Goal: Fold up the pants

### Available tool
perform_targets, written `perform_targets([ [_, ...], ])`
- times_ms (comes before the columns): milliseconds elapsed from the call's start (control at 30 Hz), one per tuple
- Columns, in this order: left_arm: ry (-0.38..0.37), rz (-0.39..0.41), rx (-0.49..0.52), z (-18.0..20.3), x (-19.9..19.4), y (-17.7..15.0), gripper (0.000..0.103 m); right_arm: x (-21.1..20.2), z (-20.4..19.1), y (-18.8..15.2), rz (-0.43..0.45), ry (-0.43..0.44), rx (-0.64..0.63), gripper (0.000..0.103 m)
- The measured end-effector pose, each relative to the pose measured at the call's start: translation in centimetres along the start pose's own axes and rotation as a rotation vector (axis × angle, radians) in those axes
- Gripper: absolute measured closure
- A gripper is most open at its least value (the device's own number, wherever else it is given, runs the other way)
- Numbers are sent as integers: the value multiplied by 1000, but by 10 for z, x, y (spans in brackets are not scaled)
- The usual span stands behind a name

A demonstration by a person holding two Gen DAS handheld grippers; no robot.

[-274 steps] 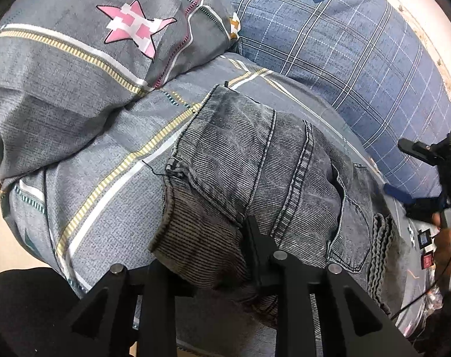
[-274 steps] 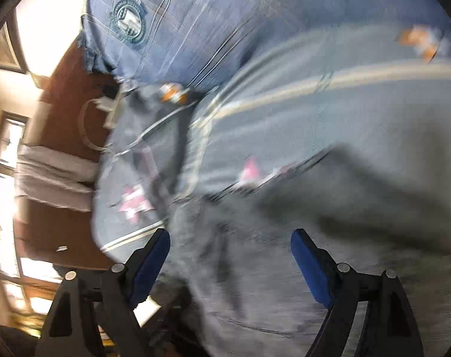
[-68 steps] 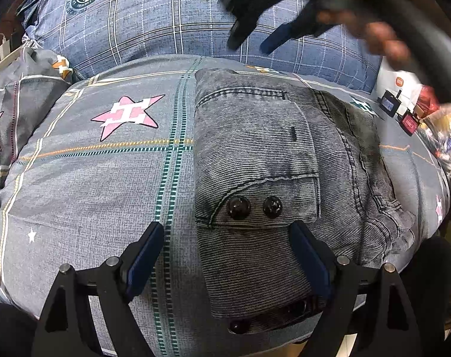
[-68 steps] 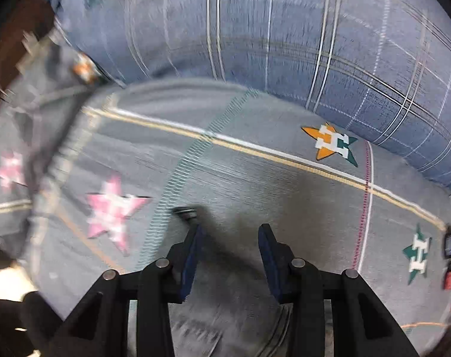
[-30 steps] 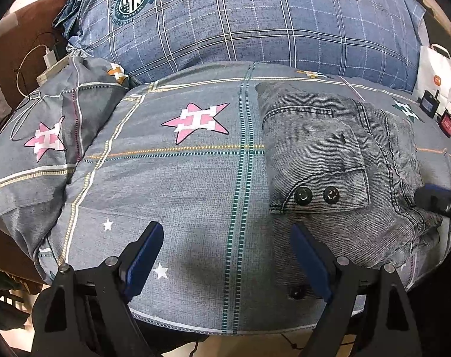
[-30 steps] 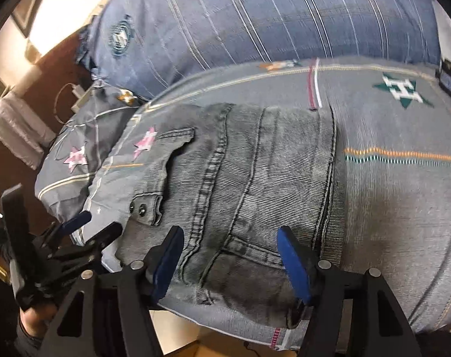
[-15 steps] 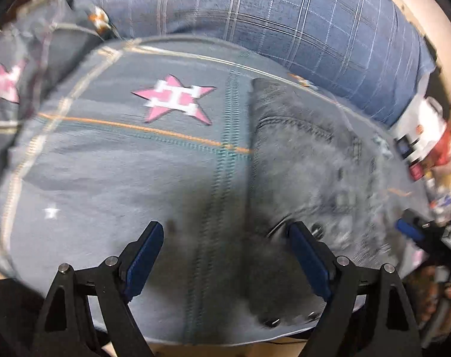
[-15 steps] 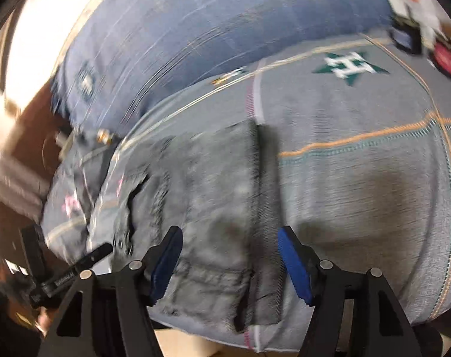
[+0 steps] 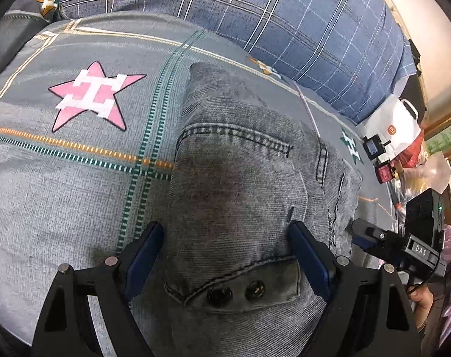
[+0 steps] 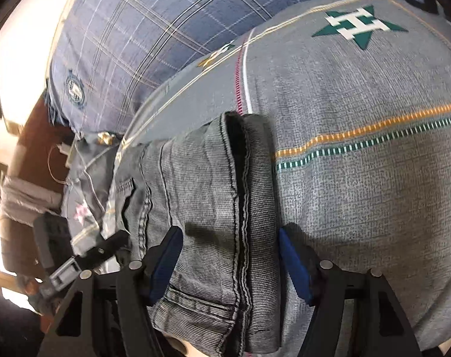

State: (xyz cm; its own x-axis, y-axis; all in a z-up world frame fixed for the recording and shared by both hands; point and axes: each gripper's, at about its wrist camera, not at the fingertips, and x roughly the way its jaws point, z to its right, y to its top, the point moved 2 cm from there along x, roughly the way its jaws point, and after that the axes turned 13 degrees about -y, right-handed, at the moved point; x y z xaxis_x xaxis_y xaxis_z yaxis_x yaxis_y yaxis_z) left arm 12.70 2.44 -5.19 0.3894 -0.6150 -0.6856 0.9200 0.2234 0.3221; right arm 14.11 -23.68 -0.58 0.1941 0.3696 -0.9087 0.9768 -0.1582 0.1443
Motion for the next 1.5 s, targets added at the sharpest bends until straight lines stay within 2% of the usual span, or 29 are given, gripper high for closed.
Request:
perform_targets([
  [100, 1, 0, 8, 4, 6, 4, 17, -1, -7, -3, 2, -24, -34, 33],
  [167, 32, 3, 31, 9, 11, 4, 27, 0, -15, -5, 6, -47, -57, 44],
  [200, 61, 2, 50, 12, 13, 3, 30, 2, -19, -5, 11, -84, -74, 57],
  [300, 111, 9, 93, 24, 18, 0, 43, 6, -16, -5, 12, -138, -86, 69],
  [367, 129, 13, 125, 34, 18, -1, 62, 3, -19, -6, 21, -161, -100, 79],
  [400, 135, 12, 144, 38, 16, -3, 67, 2, -20, -7, 27, -174, -112, 83],
  [467, 170, 12, 196, 50, 20, -3, 77, 1, -29, -11, 43, -208, -150, 86],
  [567, 182, 21, 230, 56, 18, -6, 81, -5, -40, -14, 69, -226, -170, 88],
  [700, 171, 59, 274, 63, -5, -4, 83, -25, -49, -18, 110, -200, -176, 89],
  [867, 178, 151, 326, 75, -49, 15, 83, -52, -79, -10, 171, -158, -222, 90],
  [1100, 200, 220, 319, 61, -82, 71, 82, -70, -134, 39, 227, -95, -277, 90],
  [1300, 208, 206, 268, 22, -68, 98, 82, -38, -155, 66, 201, -85, -276, 90],
  [1433, 214, 162, 240, -8, -36, 100, 80, 1, -152, 76, 173, -110, -260, 90],
  [1500, 245, 116, 216, -26, -14, 96, 76, 27, -141, 77, 129, -131, -243, 89],
])
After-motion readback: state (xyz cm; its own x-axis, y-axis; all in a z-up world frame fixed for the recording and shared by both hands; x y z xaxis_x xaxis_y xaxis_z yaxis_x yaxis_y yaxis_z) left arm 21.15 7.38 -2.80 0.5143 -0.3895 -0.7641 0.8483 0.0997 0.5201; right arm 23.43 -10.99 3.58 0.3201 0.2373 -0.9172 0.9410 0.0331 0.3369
